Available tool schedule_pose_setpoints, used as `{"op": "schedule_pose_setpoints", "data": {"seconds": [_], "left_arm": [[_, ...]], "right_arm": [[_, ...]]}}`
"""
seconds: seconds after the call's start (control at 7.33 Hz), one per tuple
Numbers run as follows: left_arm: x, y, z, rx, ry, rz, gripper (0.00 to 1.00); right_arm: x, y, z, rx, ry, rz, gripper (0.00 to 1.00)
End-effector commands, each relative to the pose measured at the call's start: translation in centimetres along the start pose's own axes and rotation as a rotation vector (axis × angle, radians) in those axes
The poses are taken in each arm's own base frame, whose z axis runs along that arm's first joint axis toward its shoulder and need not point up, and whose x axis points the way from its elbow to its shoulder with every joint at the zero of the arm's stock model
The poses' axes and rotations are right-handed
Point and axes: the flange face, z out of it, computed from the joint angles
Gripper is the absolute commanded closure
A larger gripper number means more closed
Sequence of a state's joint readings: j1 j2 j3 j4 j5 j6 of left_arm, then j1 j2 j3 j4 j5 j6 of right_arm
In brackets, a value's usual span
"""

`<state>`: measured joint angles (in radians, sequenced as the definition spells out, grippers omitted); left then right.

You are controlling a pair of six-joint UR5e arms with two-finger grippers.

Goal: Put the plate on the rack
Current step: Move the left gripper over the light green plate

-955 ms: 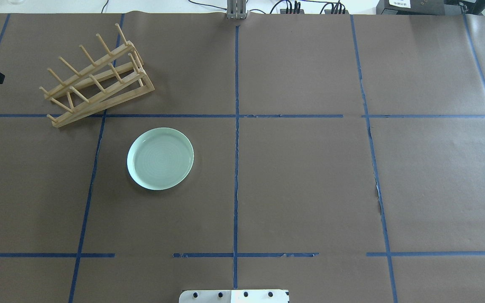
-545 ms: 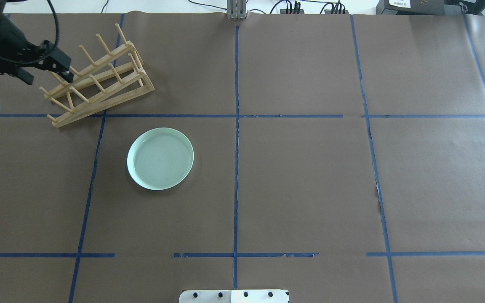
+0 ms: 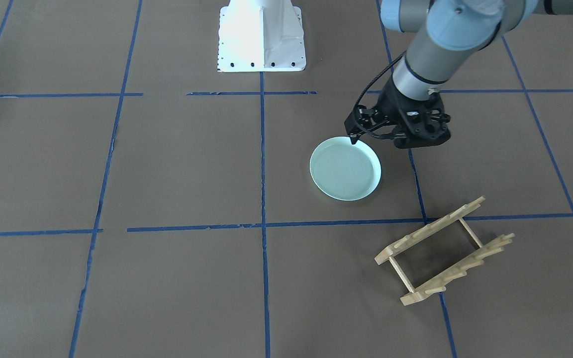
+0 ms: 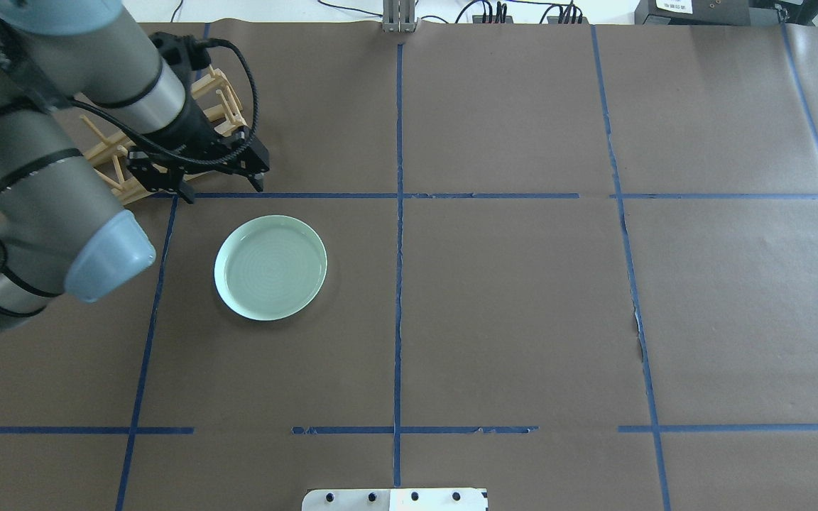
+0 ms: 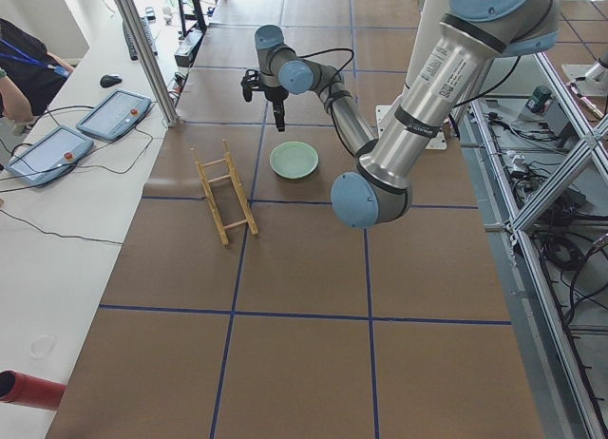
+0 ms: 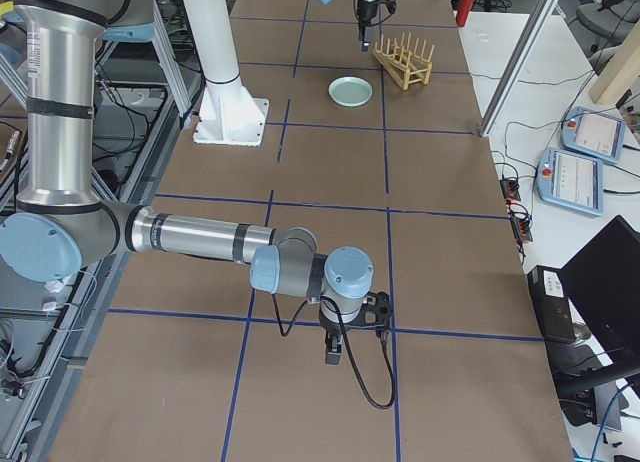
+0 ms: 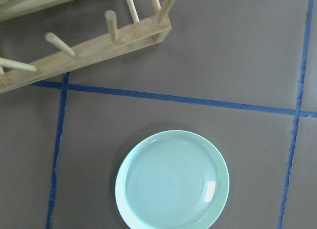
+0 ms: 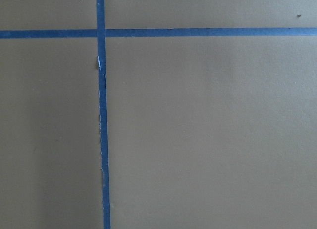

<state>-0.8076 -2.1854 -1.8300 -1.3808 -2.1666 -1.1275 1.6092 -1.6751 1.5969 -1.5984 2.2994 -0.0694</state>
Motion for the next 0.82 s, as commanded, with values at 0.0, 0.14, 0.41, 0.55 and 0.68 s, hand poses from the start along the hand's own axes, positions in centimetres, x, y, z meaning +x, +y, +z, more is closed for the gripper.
{"op": "schedule_pose_setpoints", "data": {"seconds": [0.0, 0.14, 0.41, 0.55, 0.68], "left_arm": [[5.8, -0.5, 5.6, -0.018, -0.083, -0.078, 0.00], [7.9, -0.4, 8.5, -0.041, -0.125, -0.104, 0.00], [10.3, 2.0, 14.2, -0.048, -0.207, -0.136, 0.00], [10.4, 2.3, 15.6, -0.059, -0.226, -0.138, 0.00], [10.4, 1.9, 16.5, -0.049, -0.220, -0.137, 0.00]], "right_arm": [[0.0, 0.0, 0.0, 0.000, 0.000, -0.001, 0.00], [0.0, 0.0, 0.0, 0.000, 0.000, 0.000, 0.00], [0.0, 0.0, 0.0, 0.000, 0.000, 0.000, 0.00], [0.0, 0.0, 0.0, 0.000, 0.000, 0.000, 0.00], [0.0, 0.0, 0.0, 0.000, 0.000, 0.000, 0.00]]}}
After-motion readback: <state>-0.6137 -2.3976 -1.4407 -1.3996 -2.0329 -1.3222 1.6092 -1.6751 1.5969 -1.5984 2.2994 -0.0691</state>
